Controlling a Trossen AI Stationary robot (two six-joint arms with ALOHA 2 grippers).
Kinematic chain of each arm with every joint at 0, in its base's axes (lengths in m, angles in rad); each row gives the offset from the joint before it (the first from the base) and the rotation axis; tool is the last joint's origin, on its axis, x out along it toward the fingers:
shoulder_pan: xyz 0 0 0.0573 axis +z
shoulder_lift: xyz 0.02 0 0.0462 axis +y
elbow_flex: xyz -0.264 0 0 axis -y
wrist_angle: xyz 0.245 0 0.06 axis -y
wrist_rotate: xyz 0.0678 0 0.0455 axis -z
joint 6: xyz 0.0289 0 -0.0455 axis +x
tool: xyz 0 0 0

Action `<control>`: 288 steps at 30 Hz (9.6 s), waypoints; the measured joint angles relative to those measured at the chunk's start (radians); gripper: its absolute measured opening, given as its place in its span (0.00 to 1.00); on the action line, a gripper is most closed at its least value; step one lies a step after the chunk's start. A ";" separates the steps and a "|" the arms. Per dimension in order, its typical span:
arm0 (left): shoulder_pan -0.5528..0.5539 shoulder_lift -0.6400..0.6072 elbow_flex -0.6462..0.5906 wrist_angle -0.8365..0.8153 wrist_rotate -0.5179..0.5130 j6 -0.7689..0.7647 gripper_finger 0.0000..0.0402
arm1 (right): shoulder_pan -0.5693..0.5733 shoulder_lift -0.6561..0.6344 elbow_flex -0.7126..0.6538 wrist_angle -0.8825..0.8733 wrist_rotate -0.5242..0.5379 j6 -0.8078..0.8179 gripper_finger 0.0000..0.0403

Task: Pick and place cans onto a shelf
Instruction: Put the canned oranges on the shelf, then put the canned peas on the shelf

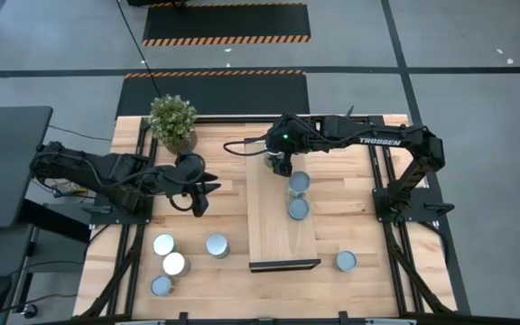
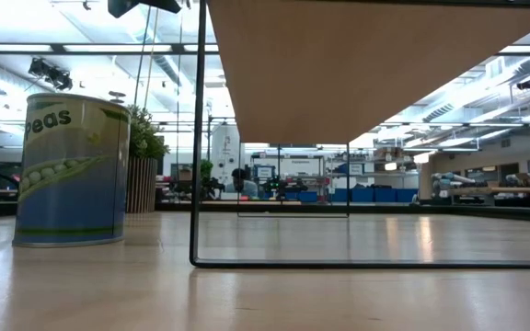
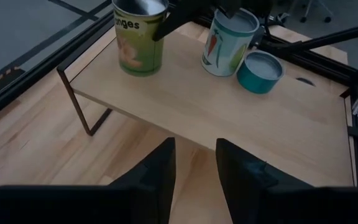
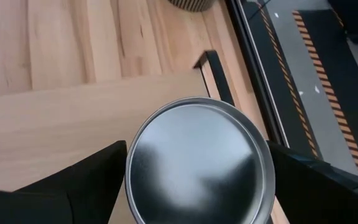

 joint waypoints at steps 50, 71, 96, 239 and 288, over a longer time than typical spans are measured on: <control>0.007 0.001 0.001 0.005 0.000 0.027 0.30 | -0.066 -0.061 -0.001 -0.193 -0.043 0.018 0.92; 0.007 0.001 0.001 0.005 0.000 0.018 0.30 | -0.094 -0.060 -0.001 -0.213 0.011 -0.149 0.99; 0.007 0.001 0.001 0.005 0.002 -0.008 0.30 | -0.050 -0.067 0.018 -0.108 -0.088 -0.221 0.99; -0.282 0.643 0.112 -0.169 0.266 -1.080 0.78 | -0.003 -0.351 0.197 -0.439 0.164 -0.070 0.96; -0.226 0.607 0.142 -0.387 0.381 -0.767 0.79 | -0.003 -0.350 0.196 -0.022 0.165 -0.071 0.95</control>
